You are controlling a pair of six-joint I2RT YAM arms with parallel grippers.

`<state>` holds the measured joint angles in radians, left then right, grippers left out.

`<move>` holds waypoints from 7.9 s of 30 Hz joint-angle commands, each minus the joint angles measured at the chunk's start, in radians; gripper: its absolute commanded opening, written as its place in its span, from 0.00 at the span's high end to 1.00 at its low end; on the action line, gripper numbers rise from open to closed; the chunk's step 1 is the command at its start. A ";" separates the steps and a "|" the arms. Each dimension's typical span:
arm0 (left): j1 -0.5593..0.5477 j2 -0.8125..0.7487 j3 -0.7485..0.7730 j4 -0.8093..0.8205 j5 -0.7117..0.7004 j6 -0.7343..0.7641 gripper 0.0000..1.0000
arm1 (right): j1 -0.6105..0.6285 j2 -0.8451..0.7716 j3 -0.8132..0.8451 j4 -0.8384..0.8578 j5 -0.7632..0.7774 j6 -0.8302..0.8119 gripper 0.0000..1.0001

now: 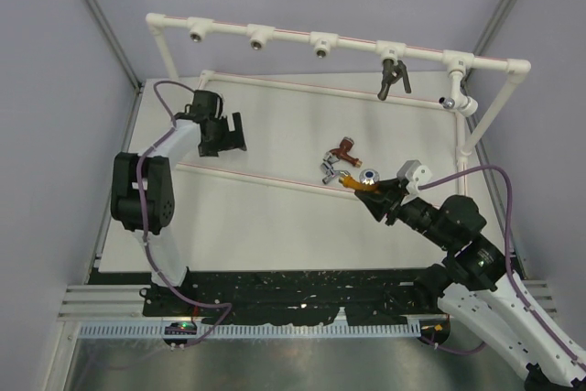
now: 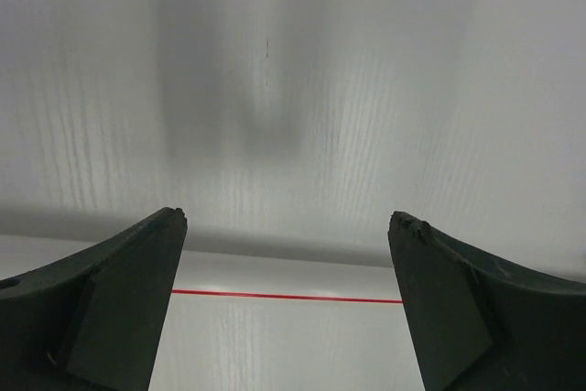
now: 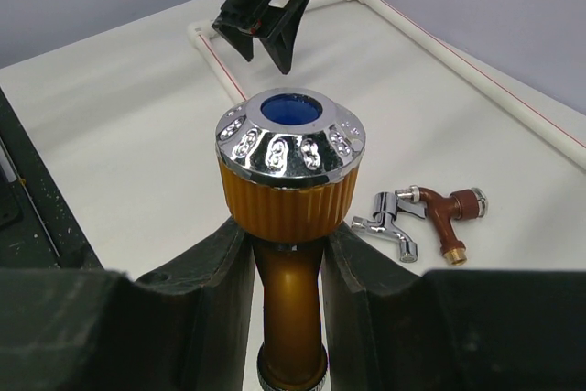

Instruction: Install the water faucets

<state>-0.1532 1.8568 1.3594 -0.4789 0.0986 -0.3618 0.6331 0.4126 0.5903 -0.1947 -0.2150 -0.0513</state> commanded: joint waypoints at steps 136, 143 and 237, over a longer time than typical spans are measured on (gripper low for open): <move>-0.428 -0.682 0.221 -0.231 -0.390 0.702 0.84 | 0.013 0.249 0.287 0.086 -0.124 -0.323 0.95; -0.428 -0.680 0.169 -0.210 -0.309 0.644 0.84 | 0.082 0.276 0.315 0.118 0.044 -0.461 0.95; -0.055 -1.332 -0.793 0.430 -0.557 0.357 1.00 | 0.352 0.469 -0.052 1.152 0.606 -1.495 0.95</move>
<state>-0.1829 0.5018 0.5377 -0.0208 -0.4805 -0.0261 0.9810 0.8600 0.5262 0.7933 0.4088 -1.4193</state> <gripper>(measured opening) 0.321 0.360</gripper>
